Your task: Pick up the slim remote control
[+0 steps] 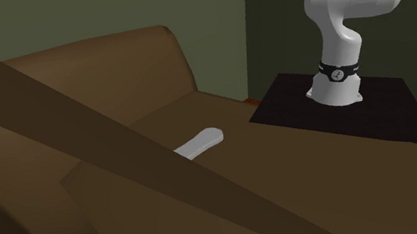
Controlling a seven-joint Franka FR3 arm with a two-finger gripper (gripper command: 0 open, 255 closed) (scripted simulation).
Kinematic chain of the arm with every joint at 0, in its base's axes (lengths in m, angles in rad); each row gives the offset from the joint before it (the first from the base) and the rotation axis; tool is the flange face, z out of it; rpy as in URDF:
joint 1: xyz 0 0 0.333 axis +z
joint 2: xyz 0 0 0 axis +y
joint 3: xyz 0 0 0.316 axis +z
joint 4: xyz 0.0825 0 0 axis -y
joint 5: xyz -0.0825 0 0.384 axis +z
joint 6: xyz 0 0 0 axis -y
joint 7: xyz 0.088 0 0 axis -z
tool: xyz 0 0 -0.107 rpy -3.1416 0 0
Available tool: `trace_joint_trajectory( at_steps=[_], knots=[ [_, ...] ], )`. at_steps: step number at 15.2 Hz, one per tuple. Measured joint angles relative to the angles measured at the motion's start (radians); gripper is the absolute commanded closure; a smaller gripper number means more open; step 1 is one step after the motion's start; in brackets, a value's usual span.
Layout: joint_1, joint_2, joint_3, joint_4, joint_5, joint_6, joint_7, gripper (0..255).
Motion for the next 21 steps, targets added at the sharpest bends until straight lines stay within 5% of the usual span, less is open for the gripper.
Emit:
trace_joint_trajectory(
  at_steps=[11,21],
  knots=[
    [-0.054,0.124,-0.158,-0.121,-0.068,0.285,-0.106,0],
    [-0.095,0.408,-0.337,-0.116,-0.075,0.606,-0.250,0]
  ],
)
